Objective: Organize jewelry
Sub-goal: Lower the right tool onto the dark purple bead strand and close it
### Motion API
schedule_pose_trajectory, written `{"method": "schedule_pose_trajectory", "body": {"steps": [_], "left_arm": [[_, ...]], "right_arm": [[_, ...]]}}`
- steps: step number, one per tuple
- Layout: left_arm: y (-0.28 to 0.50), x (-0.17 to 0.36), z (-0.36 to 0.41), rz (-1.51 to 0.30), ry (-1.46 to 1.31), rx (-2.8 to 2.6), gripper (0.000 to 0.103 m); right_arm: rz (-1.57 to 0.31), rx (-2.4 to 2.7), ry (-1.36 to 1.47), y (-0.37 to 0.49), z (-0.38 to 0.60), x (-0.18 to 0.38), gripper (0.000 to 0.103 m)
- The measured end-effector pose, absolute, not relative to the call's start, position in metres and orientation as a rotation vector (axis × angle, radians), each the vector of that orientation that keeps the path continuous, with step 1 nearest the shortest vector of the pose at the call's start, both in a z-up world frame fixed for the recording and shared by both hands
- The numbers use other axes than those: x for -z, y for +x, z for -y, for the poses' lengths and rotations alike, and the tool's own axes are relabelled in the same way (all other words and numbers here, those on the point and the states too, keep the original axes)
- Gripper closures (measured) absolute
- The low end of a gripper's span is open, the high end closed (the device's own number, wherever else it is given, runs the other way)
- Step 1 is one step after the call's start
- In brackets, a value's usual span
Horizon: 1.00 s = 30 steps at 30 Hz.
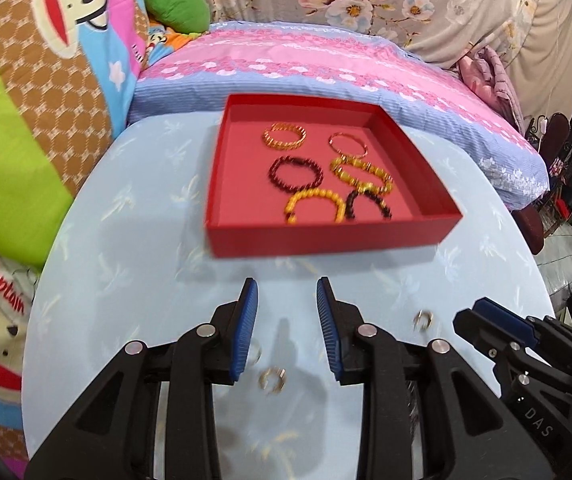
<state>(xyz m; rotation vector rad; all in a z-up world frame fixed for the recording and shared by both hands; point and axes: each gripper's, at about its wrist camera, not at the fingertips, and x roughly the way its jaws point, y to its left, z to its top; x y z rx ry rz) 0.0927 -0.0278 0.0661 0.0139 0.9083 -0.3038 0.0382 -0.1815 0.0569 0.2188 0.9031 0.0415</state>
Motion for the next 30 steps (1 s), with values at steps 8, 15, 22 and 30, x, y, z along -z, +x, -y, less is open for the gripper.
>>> {"method": "schedule_pose_trajectory", "body": {"steps": [8,15,22,30], "left_arm": [[0.053,-0.045,-0.002,-0.96,0.011,0.272,0.074],[0.035,-0.031,-0.018,-0.997,-0.008,0.255,0.074],[0.029,-0.026,-0.021,-1.009,-0.016,0.253,0.072],[0.028,-0.026,-0.021,-1.014,-0.023,0.249,0.069]], "right_arm": [[-0.952,-0.061,0.22,0.005,0.164,-0.036,0.072],[-0.982,-0.073,0.218,-0.009,0.153,-0.024,0.067],[-0.988,-0.075,0.201,-0.011,0.144,-0.02,0.067],[-0.995,-0.07,0.184,-0.007,0.139,-0.012,0.067]]}}
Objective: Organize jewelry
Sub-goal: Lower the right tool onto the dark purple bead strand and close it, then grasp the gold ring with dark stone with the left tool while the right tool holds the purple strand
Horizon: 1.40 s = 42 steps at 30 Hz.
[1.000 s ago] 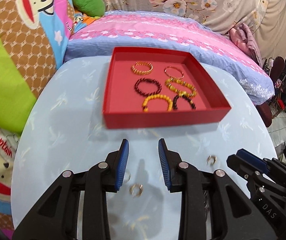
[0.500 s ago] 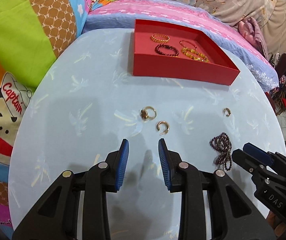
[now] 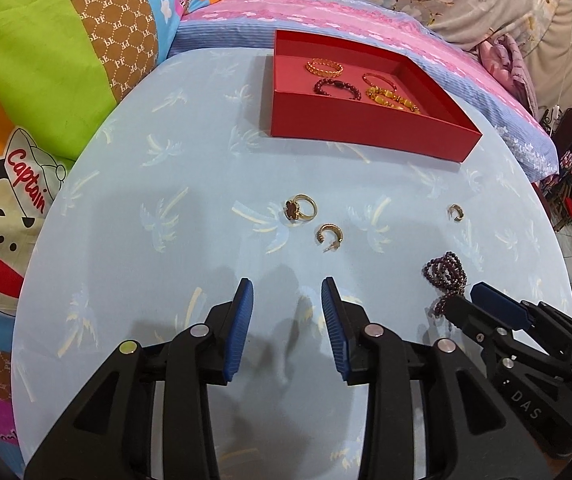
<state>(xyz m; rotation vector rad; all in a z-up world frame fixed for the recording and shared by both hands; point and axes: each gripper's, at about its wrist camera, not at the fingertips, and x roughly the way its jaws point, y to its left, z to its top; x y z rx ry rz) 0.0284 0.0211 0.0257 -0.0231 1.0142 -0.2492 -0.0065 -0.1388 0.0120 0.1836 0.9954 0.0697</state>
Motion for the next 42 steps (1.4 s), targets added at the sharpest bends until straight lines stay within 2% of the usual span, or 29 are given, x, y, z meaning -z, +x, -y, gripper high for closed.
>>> {"method": "schedule_pose_trajectory", "body": {"steps": [5,8,10,14,28,42], "left_arm": [[0.029,-0.025,-0.021,-1.017,-0.025,0.248,0.068],[0.03,-0.025,-0.021,-1.02,-0.025,0.248,0.068],[0.03,-0.024,-0.02,-1.023,-0.025,0.248,0.068],[0.032,-0.022,-0.02,-1.028,-0.028,0.244,0.063],[0.061,-0.027,-0.016,-0.999,-0.025,0.237,0.06],[0.08,-0.01,-0.003,-1.036,-0.043,0.292,0.065]], "right_arm": [[-1.001,-0.065,0.182,-0.004,0.14,-0.009,0.067],[-1.004,-0.062,0.179,-0.003,0.141,-0.007,0.075],[-1.005,-0.058,0.174,-0.003,0.141,-0.006,0.086],[-1.007,-0.058,0.179,-0.002,0.143,-0.005,0.095],[-0.972,-0.07,0.23,0.0,0.151,-0.019,0.097],[-0.98,-0.076,0.261,0.01,0.158,-0.019,0.097]]}}
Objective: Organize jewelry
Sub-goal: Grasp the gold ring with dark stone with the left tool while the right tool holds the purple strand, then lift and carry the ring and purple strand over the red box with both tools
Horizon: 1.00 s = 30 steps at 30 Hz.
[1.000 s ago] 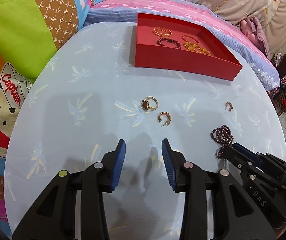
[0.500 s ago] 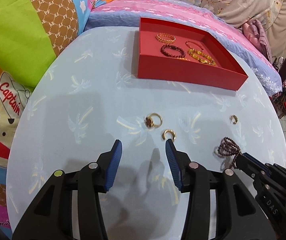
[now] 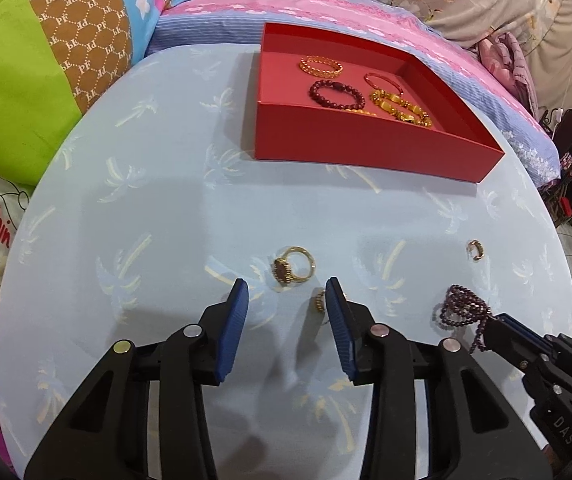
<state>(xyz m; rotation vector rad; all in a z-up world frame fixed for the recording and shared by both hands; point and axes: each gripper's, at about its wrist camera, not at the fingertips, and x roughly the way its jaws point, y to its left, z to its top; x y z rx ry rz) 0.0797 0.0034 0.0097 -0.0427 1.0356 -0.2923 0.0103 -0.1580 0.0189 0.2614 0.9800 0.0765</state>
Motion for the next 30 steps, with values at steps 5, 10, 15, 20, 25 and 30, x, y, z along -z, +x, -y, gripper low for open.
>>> {"method": "schedule_pose_trajectory", "body": {"steps": [5,10,15,20,25,30], "left_arm": [[0.076,-0.01,0.004,-1.046,-0.061,0.318,0.065],[0.083,-0.014,-0.007,-1.033,-0.066,0.266,0.065],[0.094,-0.011,-0.011,-1.031,-0.041,0.262,0.065],[0.096,-0.007,-0.003,-1.032,-0.029,0.291,0.079],[0.095,-0.007,0.003,-1.037,-0.028,0.326,0.092],[0.092,-0.008,0.003,-1.042,-0.039,0.333,0.093]], "right_arm": [[-0.987,-0.078,0.265,0.013,0.158,-0.017,0.097],[-0.987,-0.084,0.266,0.014,0.158,-0.017,0.097],[-0.991,-0.088,0.27,0.017,0.157,-0.015,0.097],[-0.992,-0.087,0.267,0.018,0.157,-0.015,0.097],[-0.993,-0.084,0.269,0.019,0.158,-0.015,0.097],[-0.989,-0.085,0.27,0.02,0.159,-0.016,0.097]]}}
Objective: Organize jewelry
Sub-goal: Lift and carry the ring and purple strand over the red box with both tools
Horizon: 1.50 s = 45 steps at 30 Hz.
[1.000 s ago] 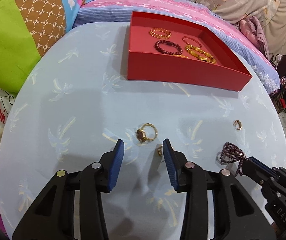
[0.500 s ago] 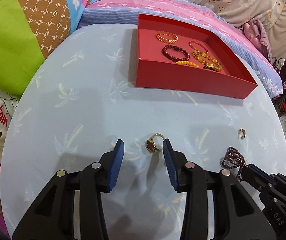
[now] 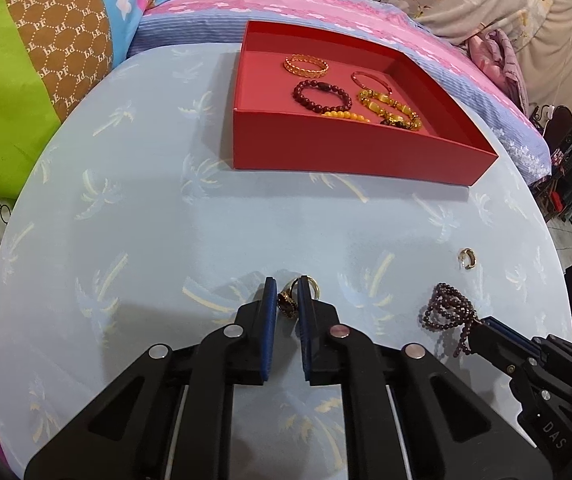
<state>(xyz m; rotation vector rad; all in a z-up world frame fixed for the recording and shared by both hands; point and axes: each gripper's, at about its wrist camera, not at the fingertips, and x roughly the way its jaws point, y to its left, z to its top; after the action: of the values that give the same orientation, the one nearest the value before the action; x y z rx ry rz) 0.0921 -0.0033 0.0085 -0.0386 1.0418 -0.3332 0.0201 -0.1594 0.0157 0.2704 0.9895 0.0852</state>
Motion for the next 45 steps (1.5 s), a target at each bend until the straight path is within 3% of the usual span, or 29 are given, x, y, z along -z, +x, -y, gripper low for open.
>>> {"method": "schedule_pose_trajectory", "body": {"steps": [15,19,33,37,38,39,45], "left_arm": [[0.078,-0.032,0.009,-1.014,-0.036,0.348,0.093],[0.075,-0.031,0.008,-1.018,-0.037,0.347,0.093],[0.072,-0.027,0.012,-1.033,-0.033,0.358,0.093],[0.072,-0.027,0.014,-1.037,-0.033,0.363,0.093],[0.072,-0.026,0.014,-1.037,-0.033,0.364,0.093],[0.072,-0.027,0.015,-1.037,-0.033,0.365,0.093],[0.073,-0.03,0.016,-1.034,-0.032,0.371,0.093]], "right_arm": [[-0.935,-0.107,0.273,0.021,0.164,-0.036,0.102],[-0.949,-0.101,0.268,0.02,0.164,-0.031,0.093],[-1.004,-0.106,0.233,0.028,0.154,-0.004,0.083],[-1.0,-0.107,0.213,0.029,0.152,-0.004,0.085],[-1.0,-0.107,0.203,0.029,0.151,-0.004,0.087],[-1.002,-0.112,0.196,0.028,0.15,-0.004,0.096],[-0.981,-0.12,0.212,0.027,0.15,-0.012,0.096]]}}
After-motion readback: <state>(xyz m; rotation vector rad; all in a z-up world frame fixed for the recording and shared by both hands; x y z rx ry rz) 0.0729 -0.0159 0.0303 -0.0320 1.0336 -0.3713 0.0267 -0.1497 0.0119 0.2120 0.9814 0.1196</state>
